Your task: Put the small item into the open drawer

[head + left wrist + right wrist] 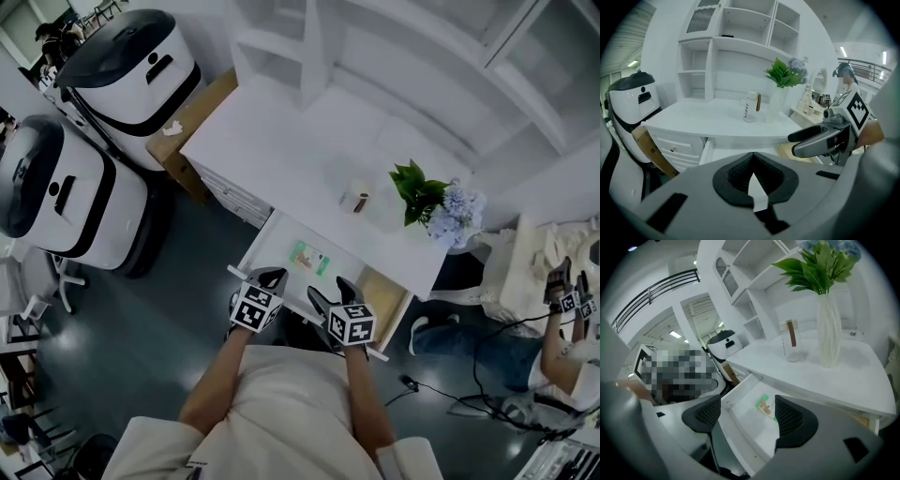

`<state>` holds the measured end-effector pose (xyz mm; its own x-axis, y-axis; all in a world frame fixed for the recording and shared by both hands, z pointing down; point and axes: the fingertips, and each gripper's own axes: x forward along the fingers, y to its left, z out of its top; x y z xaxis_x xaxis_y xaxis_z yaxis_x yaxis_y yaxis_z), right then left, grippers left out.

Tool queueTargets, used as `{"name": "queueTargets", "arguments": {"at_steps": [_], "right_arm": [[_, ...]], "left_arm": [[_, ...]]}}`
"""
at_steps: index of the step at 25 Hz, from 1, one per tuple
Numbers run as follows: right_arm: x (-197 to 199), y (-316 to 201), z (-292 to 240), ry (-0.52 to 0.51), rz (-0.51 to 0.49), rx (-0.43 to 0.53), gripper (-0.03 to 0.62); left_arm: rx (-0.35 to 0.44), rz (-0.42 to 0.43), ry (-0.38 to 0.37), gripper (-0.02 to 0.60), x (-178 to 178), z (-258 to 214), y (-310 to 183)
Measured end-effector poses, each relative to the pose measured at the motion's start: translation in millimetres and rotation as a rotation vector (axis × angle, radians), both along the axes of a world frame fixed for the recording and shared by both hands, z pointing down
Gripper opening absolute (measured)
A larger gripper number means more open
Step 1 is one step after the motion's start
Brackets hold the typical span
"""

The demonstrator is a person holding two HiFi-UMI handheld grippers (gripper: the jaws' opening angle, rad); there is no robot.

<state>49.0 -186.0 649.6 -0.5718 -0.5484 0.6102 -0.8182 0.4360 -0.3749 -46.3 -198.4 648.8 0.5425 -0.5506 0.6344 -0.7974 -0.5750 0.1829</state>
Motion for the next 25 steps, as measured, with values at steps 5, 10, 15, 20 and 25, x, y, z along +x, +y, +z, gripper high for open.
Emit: {"name": "queueTargets", "arguments": {"at_steps": [5,10,15,20,25], "right_arm": [[6.2,-4.6,2.2,0.015,0.005,0.004,0.373],[9.3,-15.4,3.7,0.027,0.013,0.013,0.299],[15.2,-24.6,8.6,0.022,0.053,0.001,0.215],[17.7,-26.2,10.6,-0.046,0.108,-0.023,0.065],[6.7,-21.9,5.2,-0.085,0.057,-0.031,0.025]], "left_arm": [[0.0,-0.01,-0.004,0.015,-1.7,3.7,-4.3],[0.001,-0.013,-0.015,0.015,-3.6,6.8,-6.8],[0.008,-0.016,-0.012,0.015,-1.3,5.3,-11.7],[-0.005,-0.016,-0.012,0.015,-0.8,9.4,-7.1],[-0.009,-0.008,-0.004,0.015,1.1,7.5,-5.9]]}}
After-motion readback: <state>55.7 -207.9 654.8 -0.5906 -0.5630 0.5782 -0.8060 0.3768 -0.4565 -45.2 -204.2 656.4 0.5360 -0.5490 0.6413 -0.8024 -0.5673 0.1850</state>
